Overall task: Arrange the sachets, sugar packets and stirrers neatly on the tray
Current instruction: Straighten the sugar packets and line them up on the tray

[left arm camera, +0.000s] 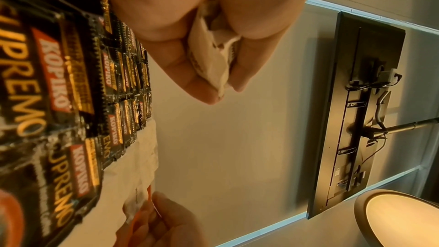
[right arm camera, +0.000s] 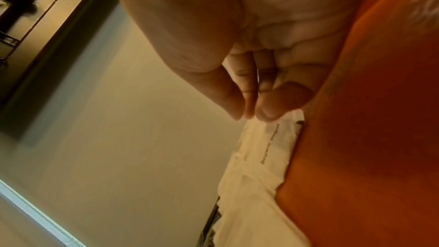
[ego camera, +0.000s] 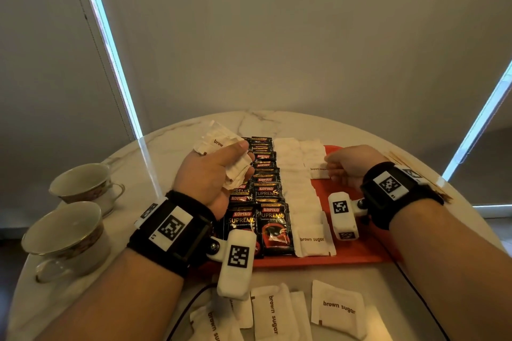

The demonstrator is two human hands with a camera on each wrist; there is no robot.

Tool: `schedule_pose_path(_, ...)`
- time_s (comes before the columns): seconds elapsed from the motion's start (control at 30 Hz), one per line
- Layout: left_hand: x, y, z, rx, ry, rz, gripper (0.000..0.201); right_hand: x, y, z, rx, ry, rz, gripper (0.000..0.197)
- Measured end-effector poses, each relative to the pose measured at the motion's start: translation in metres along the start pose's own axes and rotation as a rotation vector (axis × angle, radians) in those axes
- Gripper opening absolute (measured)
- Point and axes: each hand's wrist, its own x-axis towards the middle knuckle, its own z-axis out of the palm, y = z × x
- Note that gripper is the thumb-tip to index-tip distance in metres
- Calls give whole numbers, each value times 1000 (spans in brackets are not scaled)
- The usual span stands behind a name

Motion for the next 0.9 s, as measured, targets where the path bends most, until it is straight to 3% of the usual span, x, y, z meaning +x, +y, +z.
schedule_pose_path(0.1, 1, -2, 2, -26, 8, -46, 7, -13, -5, 4, 55, -74, 17, 16)
schedule_pose_path(0.2, 1, -3, 4, -113, 2, -89, 14, -32, -12, 9, 183, -96, -112, 17)
schedule_pose_path(0.3, 2, -3, 6, -188, -9, -104, 21, -63, -24, 23, 200, -342, -273, 19)
schedule_pose_path(0.43, 1, -7, 7, -180, -20, -93, 32, -102, -31, 50, 64, -638, -319, 28)
schedule_pose_path(0.57, 0, -9, 7, -250, -26, -76, 28, -115, -25, 66, 129, -619, -365, 15)
schedule_pose_path(0.73, 1, -3, 5, -405, -44, -52, 16, -114, -21, 61, 415, -575, -317, 4)
schedule_pose_path(0.83, 1, -2, 3, -369, 8, -38, 17, -111, -19, 53, 577, -555, -316, 21)
schedule_pose_path(0.9, 1, -4, 2, -244, 46, -24, 12, -110, -19, 50, 597, -554, -321, 15)
